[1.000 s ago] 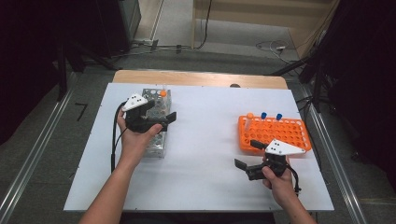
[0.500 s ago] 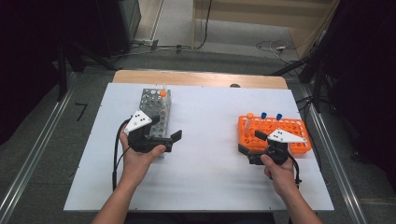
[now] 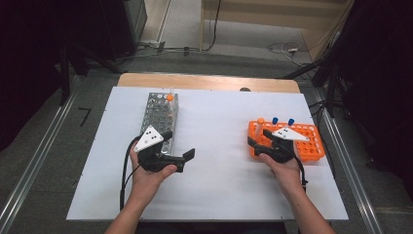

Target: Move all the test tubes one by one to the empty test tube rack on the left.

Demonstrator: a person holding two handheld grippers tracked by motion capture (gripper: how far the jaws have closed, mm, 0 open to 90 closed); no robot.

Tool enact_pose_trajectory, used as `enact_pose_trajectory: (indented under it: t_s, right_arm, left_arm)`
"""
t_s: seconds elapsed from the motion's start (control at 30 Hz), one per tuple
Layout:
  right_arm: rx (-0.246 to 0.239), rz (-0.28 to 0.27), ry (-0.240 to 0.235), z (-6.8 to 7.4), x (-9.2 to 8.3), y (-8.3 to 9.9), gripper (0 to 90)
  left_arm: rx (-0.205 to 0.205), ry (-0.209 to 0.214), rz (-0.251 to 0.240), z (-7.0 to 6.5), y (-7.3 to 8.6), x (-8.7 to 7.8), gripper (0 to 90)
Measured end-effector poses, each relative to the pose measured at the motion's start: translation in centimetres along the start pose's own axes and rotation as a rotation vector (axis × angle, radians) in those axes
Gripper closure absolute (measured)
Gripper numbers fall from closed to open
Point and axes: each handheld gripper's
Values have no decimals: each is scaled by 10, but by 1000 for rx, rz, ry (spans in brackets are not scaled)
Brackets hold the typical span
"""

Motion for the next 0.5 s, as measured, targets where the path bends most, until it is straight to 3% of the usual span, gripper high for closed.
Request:
enact_pose_trajectory:
  t_s: [0.23, 0.5]
  right_arm:
    - [50, -37, 63, -4, 7, -2, 434]
    - [67, -1, 115, -6, 16, 0, 564]
  left_arm:
    - [-2, -4, 0, 1, 1, -1, 0]
    - [-7, -2, 6, 1, 4, 0, 0]
Point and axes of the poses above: each handheld gripper's, and its own axes: x roughly forward along the jaws, y roughly out of its underside, z roughly to its left, and after that the axes turned 6 degrees about -y, right-handed
